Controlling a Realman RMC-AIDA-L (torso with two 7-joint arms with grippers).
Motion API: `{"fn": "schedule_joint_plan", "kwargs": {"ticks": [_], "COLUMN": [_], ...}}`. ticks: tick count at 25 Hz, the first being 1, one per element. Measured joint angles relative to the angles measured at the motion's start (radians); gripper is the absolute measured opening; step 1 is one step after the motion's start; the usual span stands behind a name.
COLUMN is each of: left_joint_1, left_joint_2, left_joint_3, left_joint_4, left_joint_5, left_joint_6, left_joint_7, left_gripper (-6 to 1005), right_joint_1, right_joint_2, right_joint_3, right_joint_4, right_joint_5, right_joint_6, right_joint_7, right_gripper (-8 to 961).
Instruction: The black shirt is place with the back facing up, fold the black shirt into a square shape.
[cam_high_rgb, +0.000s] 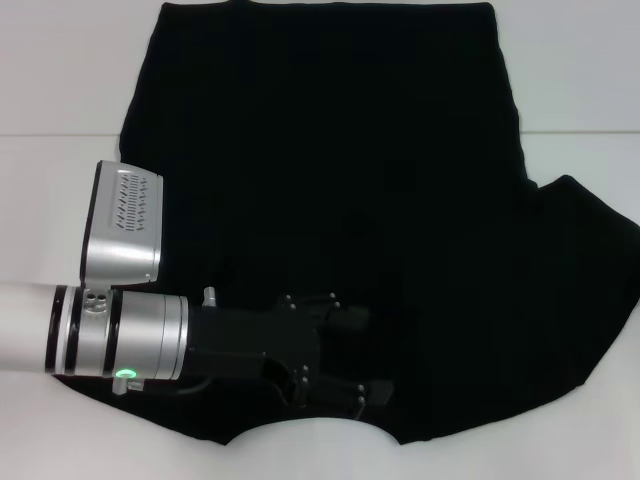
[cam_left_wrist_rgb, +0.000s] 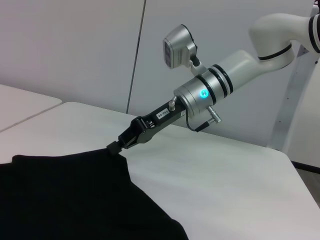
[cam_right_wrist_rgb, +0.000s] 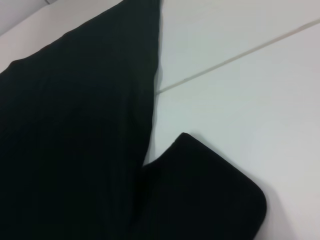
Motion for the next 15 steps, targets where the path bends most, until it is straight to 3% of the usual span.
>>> {"fn": "schedule_joint_plan", "kwargs": {"ticks": [8,15], "left_joint_1": [0.000,0.000], "left_joint_2": [0.001,0.003], "left_joint_3": [0.000,-0.001], "left_joint_4": [0.000,0.000], "left_joint_5": [0.000,0.000], "left_joint_6": [-0.001,-0.007], "left_joint_7": [0.000,0.000], "left_gripper": [949,948], "right_joint_1": [0.038,0.120], "right_joint_2": [0.008,0.041], "right_joint_3": [-0.013,-0.042], "right_joint_4": [0.000,0.001], "right_joint_5": [0.077,0.091], "right_joint_6": [-0.007,-0.063], "right_joint_7": [-0.008,-0.065], "right_gripper": [46,50]}}
